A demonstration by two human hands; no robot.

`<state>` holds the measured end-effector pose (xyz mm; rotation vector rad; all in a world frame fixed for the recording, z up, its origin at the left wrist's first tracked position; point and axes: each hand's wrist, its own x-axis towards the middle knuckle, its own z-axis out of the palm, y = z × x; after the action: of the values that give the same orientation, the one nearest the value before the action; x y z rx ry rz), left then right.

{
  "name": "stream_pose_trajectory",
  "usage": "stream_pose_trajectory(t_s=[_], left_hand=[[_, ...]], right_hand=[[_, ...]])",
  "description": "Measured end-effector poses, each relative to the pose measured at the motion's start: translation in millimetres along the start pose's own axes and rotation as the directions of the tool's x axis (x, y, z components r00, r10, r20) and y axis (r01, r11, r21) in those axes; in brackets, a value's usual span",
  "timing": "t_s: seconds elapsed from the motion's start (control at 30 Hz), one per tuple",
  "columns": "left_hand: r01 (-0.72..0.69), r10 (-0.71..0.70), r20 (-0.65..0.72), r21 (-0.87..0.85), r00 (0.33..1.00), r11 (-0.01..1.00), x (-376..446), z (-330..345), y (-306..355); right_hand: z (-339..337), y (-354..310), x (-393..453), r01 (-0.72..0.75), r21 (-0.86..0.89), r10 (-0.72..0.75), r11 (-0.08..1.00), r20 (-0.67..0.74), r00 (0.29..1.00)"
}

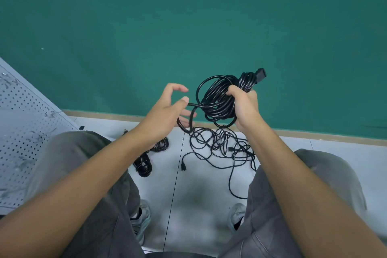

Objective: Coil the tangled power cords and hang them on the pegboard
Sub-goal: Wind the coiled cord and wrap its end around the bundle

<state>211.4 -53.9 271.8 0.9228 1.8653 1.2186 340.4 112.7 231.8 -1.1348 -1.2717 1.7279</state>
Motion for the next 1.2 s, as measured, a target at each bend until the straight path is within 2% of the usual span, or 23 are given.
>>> stream_pose_trajectory(t_s=[0.17,0.3,0.43,0.5,0.6,0.77,0.9,1.0,1.1,1.2], left_hand=[[-0.036,0.048,0.153,-0.079,0.987,0.996,-9,-1,8],[-0.08,0.113,0.205,-0.161,0.972,0.984,-12,-4,8],[-0.239,0.239,0.24,-0.028,0.941,0.971,-17,-7,5],[-0.326,0.316,0.196,0.022,0.928,0.945,-17,-2,1],[-0.386,0.384,0.042,0.072,0.923,0.92,-15,4,1],[-0.355,0.384,-0.135,0.196,0.913,0.914,-2,4,13],[-0.283,0.323,-0.165,0.227,0.932,0.932,17,-1,19],[-0.248,0.287,-0.095,0.296,0.953,0.922,32,-4,18],[-0.222,0.221,0.021,0.125,0.975,0.967,40,1,15],[-0.18,0.189,0.059,-0.136,0.98,0.974,41,14,7]], right_hand=[[-3,4,4,-0.016,-0.005,0.016,1.0,0.012,1.0],[-5,5,7,-0.066,0.021,0.066,0.998,0.012,0.998],[-3,3,2,-0.088,0.046,0.086,0.995,0.037,0.996],[0,2,-2,-0.074,0.058,0.07,0.996,0.061,0.996],[2,1,-7,-0.078,0.065,0.073,0.995,0.077,0.994],[3,1,-9,-0.059,-0.037,0.065,0.998,0.194,0.979],[8,0,-18,-0.035,0.003,0.031,0.999,0.391,0.92],[9,-1,-21,-0.075,0.037,0.05,0.996,0.461,0.886],[13,-3,-27,-0.094,0.044,0.061,0.995,0.486,0.872],[16,-4,-33,-0.075,0.083,0.023,0.994,0.501,0.865]])
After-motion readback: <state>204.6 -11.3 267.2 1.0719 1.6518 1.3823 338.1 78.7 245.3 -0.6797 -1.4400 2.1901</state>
